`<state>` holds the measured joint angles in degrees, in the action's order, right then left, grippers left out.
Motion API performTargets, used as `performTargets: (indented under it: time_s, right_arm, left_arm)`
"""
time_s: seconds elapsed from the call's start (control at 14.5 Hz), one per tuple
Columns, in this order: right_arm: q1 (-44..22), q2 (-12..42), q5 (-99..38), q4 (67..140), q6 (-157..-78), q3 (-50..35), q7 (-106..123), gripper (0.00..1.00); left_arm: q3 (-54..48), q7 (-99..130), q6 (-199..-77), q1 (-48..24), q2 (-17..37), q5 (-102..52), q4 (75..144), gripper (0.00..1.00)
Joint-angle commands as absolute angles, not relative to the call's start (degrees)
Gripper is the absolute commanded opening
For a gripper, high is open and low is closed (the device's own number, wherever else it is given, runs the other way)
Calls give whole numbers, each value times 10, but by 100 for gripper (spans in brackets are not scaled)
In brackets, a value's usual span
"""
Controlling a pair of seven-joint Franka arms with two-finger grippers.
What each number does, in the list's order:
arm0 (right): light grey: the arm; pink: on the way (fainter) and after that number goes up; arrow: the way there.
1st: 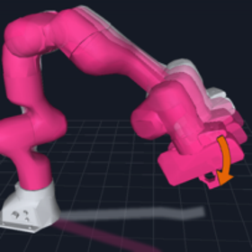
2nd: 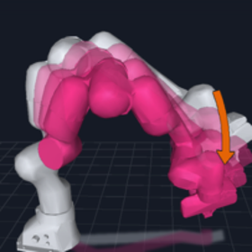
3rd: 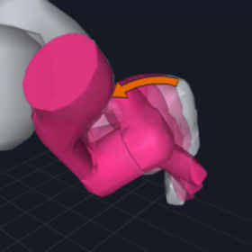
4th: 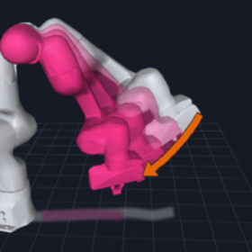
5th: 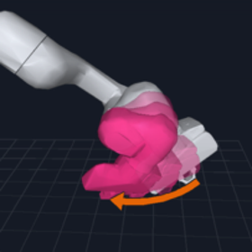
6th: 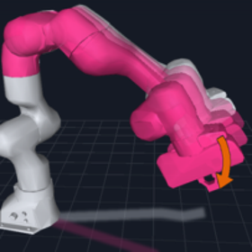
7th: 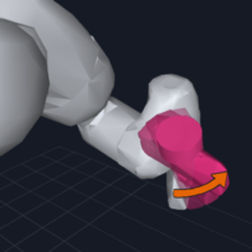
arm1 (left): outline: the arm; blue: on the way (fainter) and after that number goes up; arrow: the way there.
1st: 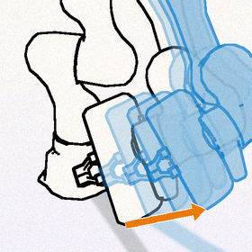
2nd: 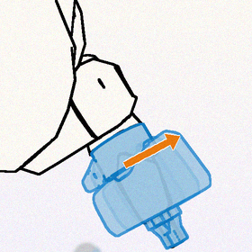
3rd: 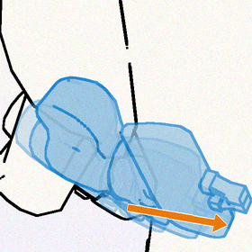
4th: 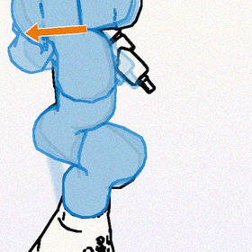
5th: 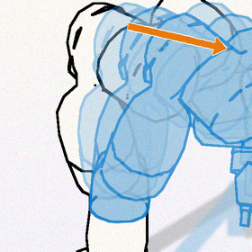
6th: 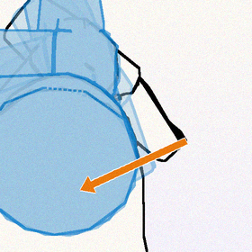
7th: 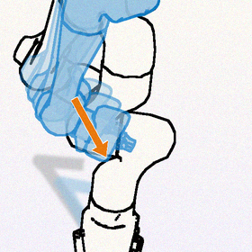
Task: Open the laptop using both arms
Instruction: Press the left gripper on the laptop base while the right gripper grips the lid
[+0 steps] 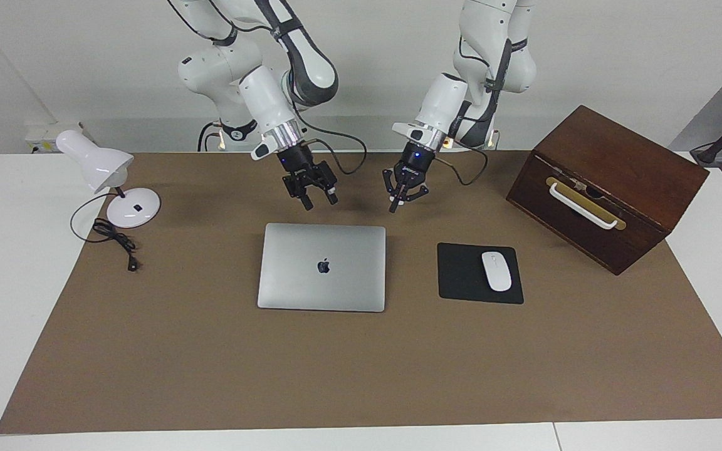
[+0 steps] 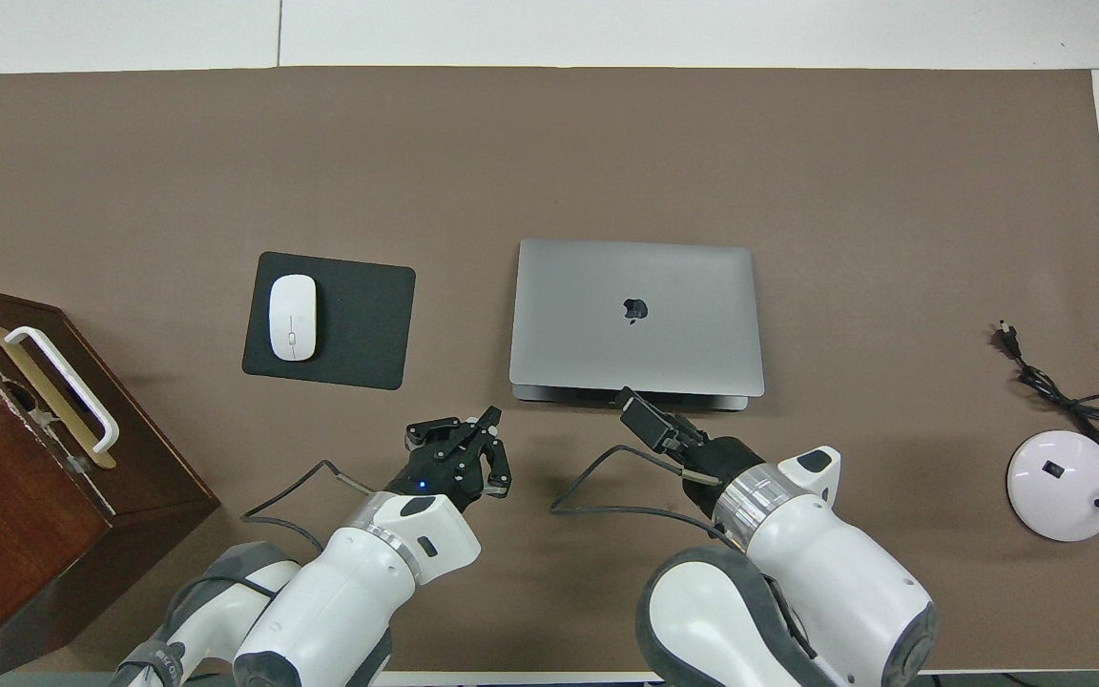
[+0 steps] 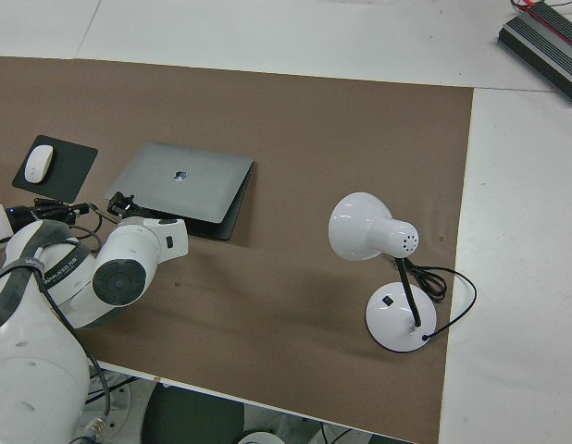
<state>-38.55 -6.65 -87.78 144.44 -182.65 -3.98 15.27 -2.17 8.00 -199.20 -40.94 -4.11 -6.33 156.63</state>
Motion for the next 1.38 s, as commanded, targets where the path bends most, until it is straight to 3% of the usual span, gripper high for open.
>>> performTargets:
  time_s: [0.0, 0.41, 1.31]
  right_arm:
    - [-385, -47, -895, 1431, -1840, -41, 168, 100]
    - [-384, -34, -895, 1426, -1837, -40, 170, 100]
    - [-375, -4, -894, 1404, -1834, -40, 176, 100]
  left_arm:
    - [-14, 71, -2007, -435, -36, -68, 1579, 0]
    - [-14, 76, -2007, -478, -5, -81, 1574, 0]
    - [-11, 78, -2007, -471, 87, -92, 1485, 0]
